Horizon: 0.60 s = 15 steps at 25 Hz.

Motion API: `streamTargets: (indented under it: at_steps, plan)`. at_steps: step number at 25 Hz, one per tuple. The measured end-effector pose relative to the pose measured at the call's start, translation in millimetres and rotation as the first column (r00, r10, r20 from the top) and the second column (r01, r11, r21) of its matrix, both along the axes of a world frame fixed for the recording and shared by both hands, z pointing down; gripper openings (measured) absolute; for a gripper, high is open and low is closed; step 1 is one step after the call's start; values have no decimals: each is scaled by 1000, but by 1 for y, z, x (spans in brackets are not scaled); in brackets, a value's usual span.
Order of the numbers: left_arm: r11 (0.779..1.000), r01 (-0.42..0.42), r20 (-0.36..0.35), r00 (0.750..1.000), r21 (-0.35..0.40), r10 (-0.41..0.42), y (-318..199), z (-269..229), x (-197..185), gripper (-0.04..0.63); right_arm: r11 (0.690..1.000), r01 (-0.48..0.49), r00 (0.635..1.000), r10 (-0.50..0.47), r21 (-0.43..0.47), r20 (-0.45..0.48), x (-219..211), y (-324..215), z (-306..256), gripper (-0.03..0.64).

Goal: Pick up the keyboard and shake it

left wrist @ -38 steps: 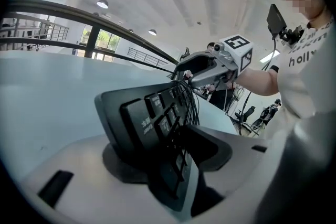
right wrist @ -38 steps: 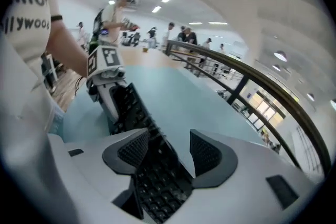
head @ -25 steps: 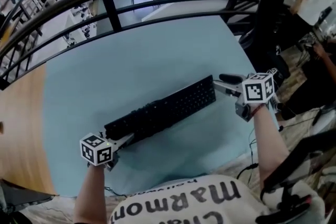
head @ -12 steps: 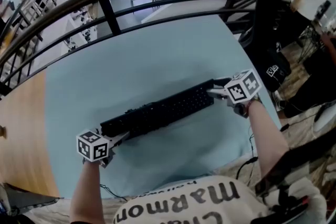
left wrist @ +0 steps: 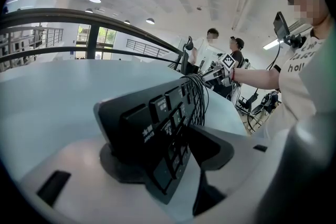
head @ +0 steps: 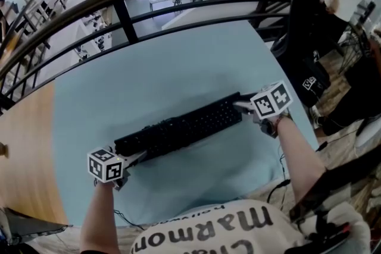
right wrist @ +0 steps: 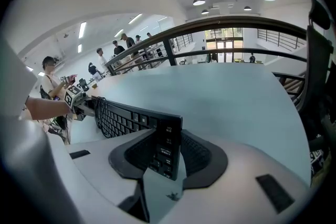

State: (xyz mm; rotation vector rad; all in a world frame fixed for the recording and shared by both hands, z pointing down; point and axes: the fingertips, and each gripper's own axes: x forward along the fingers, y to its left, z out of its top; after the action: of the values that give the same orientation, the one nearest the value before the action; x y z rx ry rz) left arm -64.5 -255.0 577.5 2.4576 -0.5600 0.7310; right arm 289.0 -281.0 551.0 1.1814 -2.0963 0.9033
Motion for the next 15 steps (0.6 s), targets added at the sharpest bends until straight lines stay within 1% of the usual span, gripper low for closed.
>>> streamTargets:
  at_steps: [2, 5, 9, 10, 12, 14, 15]
  plan:
    - [1000, 15, 7, 1000, -8, -14, 0, 0, 0, 249, 1000, -5, 1000, 6, 7, -12, 0, 2, -1, 160]
    - [999, 51, 35, 998, -13, -51, -7, -1, -7, 241, 999, 2, 999, 0, 41, -32, -5, 0, -4, 160]
    - [996, 77, 63, 995, 38, -80, -23, -19, -20, 239, 993, -6, 999, 10, 118, -32, -18, -18, -16, 160]
    - [994, 85, 67, 994, 64, -89, -27, -27, -24, 241, 989, -3, 1000, 8, 145, -29, -22, -23, -23, 160]
    - [985, 95, 68, 992, 144, -106, -35, -52, -31, 242, 977, 6, 1000, 0, 213, -27, -30, -31, -46, 160]
    - [963, 102, 64, 990, 250, -122, -44, -87, -40, 242, 953, 15, 1000, -9, 304, -21, -38, -40, -80, 160]
    - [945, 109, 61, 989, 310, -134, -49, -109, -45, 242, 933, 20, 1000, -15, 359, -17, -43, -47, -101, 160]
